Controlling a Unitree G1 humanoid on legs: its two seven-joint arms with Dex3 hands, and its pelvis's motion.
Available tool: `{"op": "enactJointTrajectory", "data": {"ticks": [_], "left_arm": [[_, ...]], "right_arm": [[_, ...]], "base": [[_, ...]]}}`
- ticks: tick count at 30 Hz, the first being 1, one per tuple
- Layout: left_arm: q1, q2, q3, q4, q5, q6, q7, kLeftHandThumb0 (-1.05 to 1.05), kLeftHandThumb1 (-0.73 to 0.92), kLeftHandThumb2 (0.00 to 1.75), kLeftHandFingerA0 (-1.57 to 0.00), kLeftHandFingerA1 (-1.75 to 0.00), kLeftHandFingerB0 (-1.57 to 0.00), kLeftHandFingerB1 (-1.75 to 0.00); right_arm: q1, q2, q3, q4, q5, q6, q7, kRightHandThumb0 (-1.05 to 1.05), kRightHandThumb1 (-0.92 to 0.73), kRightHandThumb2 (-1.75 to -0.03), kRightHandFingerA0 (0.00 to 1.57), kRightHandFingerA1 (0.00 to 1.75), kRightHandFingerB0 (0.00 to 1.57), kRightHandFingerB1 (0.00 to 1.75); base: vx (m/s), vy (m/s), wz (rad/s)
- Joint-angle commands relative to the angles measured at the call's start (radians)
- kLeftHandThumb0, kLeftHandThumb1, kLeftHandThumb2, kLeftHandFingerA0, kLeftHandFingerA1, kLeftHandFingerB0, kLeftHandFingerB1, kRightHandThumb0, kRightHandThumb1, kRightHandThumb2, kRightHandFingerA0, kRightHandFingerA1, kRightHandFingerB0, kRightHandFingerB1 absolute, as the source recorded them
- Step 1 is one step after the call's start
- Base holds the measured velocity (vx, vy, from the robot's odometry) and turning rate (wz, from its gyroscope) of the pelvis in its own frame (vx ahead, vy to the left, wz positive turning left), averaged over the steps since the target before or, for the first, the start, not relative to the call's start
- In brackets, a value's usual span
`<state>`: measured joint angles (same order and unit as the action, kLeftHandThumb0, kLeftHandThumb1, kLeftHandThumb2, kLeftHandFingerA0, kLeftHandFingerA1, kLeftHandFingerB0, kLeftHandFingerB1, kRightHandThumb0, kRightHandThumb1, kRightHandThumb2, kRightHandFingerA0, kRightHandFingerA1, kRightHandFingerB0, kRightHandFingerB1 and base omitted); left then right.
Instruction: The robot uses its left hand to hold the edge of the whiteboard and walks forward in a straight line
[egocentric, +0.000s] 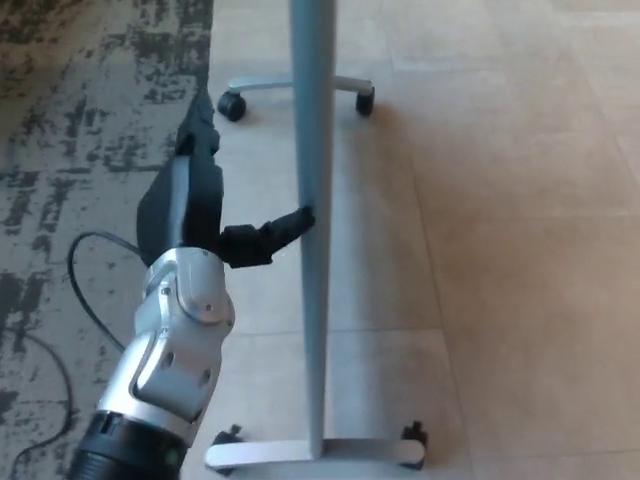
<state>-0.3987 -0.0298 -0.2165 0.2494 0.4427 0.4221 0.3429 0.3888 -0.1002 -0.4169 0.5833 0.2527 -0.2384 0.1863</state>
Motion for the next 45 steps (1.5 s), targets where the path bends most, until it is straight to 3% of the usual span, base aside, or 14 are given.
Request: {"op": "enactJointTrajectory", "data": {"ticks": [1, 4, 5, 18, 19, 22, 28, 29, 36, 37, 39, 40, 44, 45], "left_arm": [[-0.005, -0.101, -0.076, -0.044, 0.016, 0.075, -0.026, -0.89, 0.5, 0.56, 0.0, 0.0, 0.0, 0.0], [-0.002, -0.105, -0.078, -0.052, 0.018, 0.083, -0.028, -0.89, 0.5, 0.56, 0.0, 0.0, 0.0, 0.0], [0.001, -0.145, -0.079, -0.063, 0.005, 0.088, -0.014, -0.8, 0.48, 0.55, 0.0, 0.0, 0.0, 0.0], [-0.081, -0.32, -0.068, 0.089, 0.043, 0.109, 0.179, -0.75, 0.44, 0.67, 0.0, 0.0, 0.0, 0.0], [-0.072, -0.314, -0.112, 0.059, 0.05, 0.162, 0.112, -0.91, 0.45, 0.76, 0.0, 0.0, 0.0, 0.0], [-0.035, -0.223, -0.266, -0.091, 0.057, 0.315, -0.138, -0.84, 0.45, 0.55, 0.0, 0.0, 0.0, 0.0], [0.011, -0.105, -0.294, -0.222, 0.021, 0.395, -0.25, -0.78, 0.4, 0.68, 0.0, 0.0, 0.0, 0.0], [0.013, -0.101, -0.273, -0.21, 0.036, 0.396, -0.212, -0.79, 0.41, 0.68, 0.0, 0.0, 0.0, 0.0], [0.046, -0.202, -0.207, -0.088, 0.079, 0.275, 0.092, -0.69, 0.41, 0.65, 0.0, 0.0, 0.0, 0.0], [0.044, -0.225, -0.202, -0.029, 0.086, 0.218, 0.164, -0.56, 0.31, 0.69, 0.0, -0.34, 0.0, -0.08], [0.039, -0.258, -0.194, 0.061, 0.092, 0.131, 0.275, -0.56, 0.31, 0.69, 0.0, -0.34, 0.0, -0.08], [0.033, -0.271, -0.193, 0.09, 0.091, 0.107, 0.303, -0.42, 0.5, 0.74, -0.01, -0.45, 0.0, 0.0], [0.008, -0.315, -0.176, 0.179, 0.073, 0.038, 0.385, -0.33, 0.55, 0.8, 0.0, -0.44, 0.0, -0.08], [-0.013, -0.362, -0.15, 0.232, 0.043, -0.004, 0.432, -0.36, 0.54, 0.77, -0.01, -0.39, 0.0, -0.02]], "right_arm": [[0.01, -0.019, 0.017, 0.014, -0.061, -0.109, -0.032, -0.55, -0.34, -0.77, 0.57, 0.69, 0.46, 0.5], [0.009, -0.021, 0.021, 0.02, -0.062, -0.12, -0.037, -0.55, -0.34, -0.77, 0.57, 0.69, 0.46, 0.5], [0.011, -0.023, 0.024, 0.012, -0.064, -0.102, -0.039, -0.49, -0.43, -0.54, 0.88, 0.77, 0.54, 0.37], [0.01, -0.033, 0.05, 0.009, -0.095, -0.096, -0.076, -0.48, -0.45, -0.54, 0.75, 0.7, 0.54, 0.37], [0.006, -0.031, 0.05, 0.008, -0.089, -0.094, -0.07, -0.48, -0.44, -0.54, 1.0, 0.86, 0.52, 0.37], [0.005, -0.032, 0.05, 0.008, -0.084, -0.09, -0.061, -0.53, -0.36, -0.75, 0.95, 1.16, 0.46, 0.49], [0.018, -0.048, 0.041, -0.007, -0.075, -0.054, -0.053, -0.47, -0.45, -0.54, 1.15, 1.11, 0.55, 0.37], [0.011, -0.051, 0.036, 0.012, -0.064, -0.066, -0.035, -0.52, -0.35, -0.75, 0.79, 0.74, 0.44, 0.49], [0.006, -0.043, 0.047, 0.002, -0.074, -0.087, -0.035, -0.49, -0.44, -0.54, 0.87, 0.74, 0.53, 0.37], [0.006, -0.045, 0.051, 0.001, -0.081, -0.098, -0.034, -0.46, -0.45, -0.54, 0.75, 0.75, 0.5, 0.36], [0.005, -0.049, 0.057, -0.001, -0.091, -0.114, -0.031, -0.46, -0.45, -0.54, 0.75, 0.75, 0.5, 0.36], [0.005, -0.049, 0.056, -0.008, -0.089, -0.101, -0.031, -0.49, -0.46, -0.55, 0.9, 1.08, 0.52, 0.37], [-0.003, -0.049, 0.054, -0.001, -0.091, -0.103, -0.038, -0.51, -0.44, -0.54, 0.99, 1.03, 0.54, 0.38], [-0.018, -0.047, 0.053, 0.029, -0.099, -0.137, -0.049, -0.53, -0.44, -0.55, 1.05, 1.35, 0.53, 0.38]], "base": [[0.09, 0.043, 0.16], [0.08, 0.003, 0.14], [0.0, 0.0, 0.0], [0.01, -0.001, 0.01], [0.0, 0.0, 0.0], [0.02, 0.001, 0.03], [0.0, 0.0, 0.0], [0.0, 0.0, 0.0], [0.0, 0.0, 0.0], [0.0, 0.0, 0.0], [0.0, 0.0, 0.0], [0.0, 0.0, 0.0], [0.0, 0.0, 0.0], [0.0, 0.0, 0.0]]}}
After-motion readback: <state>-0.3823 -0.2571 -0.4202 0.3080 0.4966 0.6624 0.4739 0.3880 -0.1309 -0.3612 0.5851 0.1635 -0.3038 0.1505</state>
